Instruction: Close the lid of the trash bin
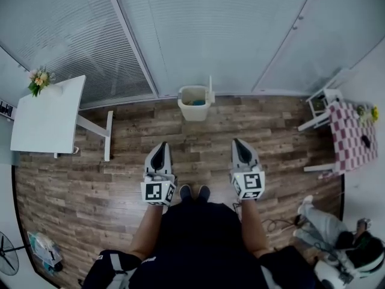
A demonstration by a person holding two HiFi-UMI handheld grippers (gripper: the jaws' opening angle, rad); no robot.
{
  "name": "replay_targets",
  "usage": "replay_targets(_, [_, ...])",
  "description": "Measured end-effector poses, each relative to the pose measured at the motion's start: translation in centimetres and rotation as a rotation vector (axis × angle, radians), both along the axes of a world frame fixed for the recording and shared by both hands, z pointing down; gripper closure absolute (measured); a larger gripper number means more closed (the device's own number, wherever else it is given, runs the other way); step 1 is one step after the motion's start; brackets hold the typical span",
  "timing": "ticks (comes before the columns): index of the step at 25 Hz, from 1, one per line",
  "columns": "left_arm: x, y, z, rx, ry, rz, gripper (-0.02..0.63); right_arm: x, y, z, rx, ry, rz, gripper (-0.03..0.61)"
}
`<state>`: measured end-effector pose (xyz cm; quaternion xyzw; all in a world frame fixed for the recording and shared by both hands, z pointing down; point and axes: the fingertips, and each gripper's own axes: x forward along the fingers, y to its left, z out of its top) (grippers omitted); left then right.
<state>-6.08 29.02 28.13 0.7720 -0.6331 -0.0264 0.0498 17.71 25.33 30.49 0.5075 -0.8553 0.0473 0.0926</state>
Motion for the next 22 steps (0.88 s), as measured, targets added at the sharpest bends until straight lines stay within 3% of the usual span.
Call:
replay_targets(7, [0.3,-0.4,0.2,-0.011,-0.024,-0.038,0.606,0.2,-0.8,0.4,0.006,-0.047,-0.009,0.572])
replay_targets(9, [0.5,-0.1,0.2,-0.011,-0.025,-0.048,0.606,0.7,-1.1,0.8,0.006,-0.062,-0.021,0.358])
replay_targets(12, [0.8,0.0,0.2,-0.004,-0.038,-0.06,0.606,0.9,-1.7,1.3,-0.001,-0.066,-0.035,0.309])
replay_targets(22, [-0.1,-1.2,1.0,0.007,-0.05,-0.092,0.606,0.9,-3.5,4.9,-0.112,-0.036,-0.031,0.282])
